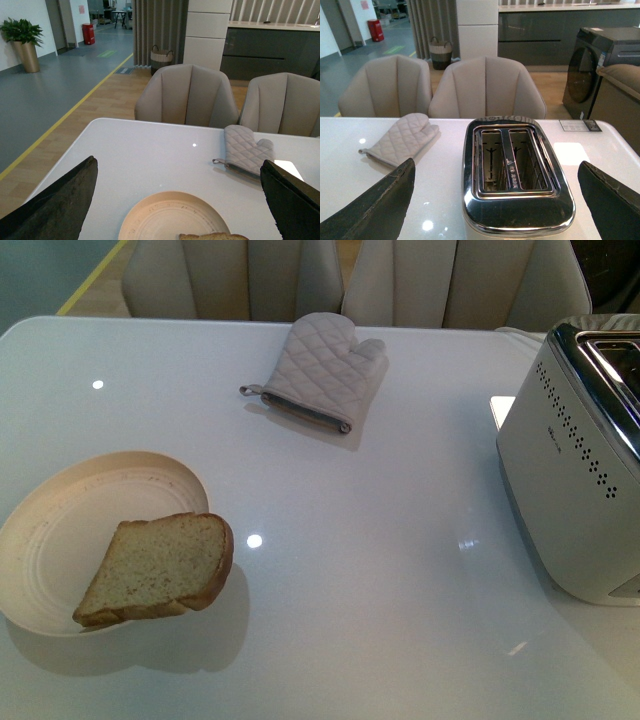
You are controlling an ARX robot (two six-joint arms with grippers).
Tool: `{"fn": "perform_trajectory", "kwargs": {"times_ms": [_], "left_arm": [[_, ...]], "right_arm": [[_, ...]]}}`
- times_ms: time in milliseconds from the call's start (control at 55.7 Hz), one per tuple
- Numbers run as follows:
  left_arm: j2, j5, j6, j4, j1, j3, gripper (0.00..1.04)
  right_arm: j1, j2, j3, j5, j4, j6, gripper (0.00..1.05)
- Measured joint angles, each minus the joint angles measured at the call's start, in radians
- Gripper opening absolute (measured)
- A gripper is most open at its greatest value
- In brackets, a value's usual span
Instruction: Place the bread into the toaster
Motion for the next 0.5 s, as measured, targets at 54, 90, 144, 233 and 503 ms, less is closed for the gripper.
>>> {"fn": "perform_trajectory", "kwargs": {"times_ms": [54,90,144,233,503], "left_arm": [[0.000,0.000,0.000,0.000,0.000,0.000,0.97],[0.000,0.000,0.000,0.000,0.000,0.000,0.97],[0.000,0.000,0.000,0.000,0.000,0.000,0.97],[0.000,0.000,0.000,0.000,0.000,0.000,0.97],[0.000,0.000,0.000,0.000,0.000,0.000,0.97]], "right_arm": [[0.000,0.000,0.000,0.000,0.000,0.000,0.96],[0.000,0.000,0.000,0.000,0.000,0.000,0.96],[0.000,0.000,0.000,0.000,0.000,0.000,0.96],[0.000,0.000,0.000,0.000,0.000,0.000,0.96],[0.000,0.000,0.000,0.000,0.000,0.000,0.96]]}}
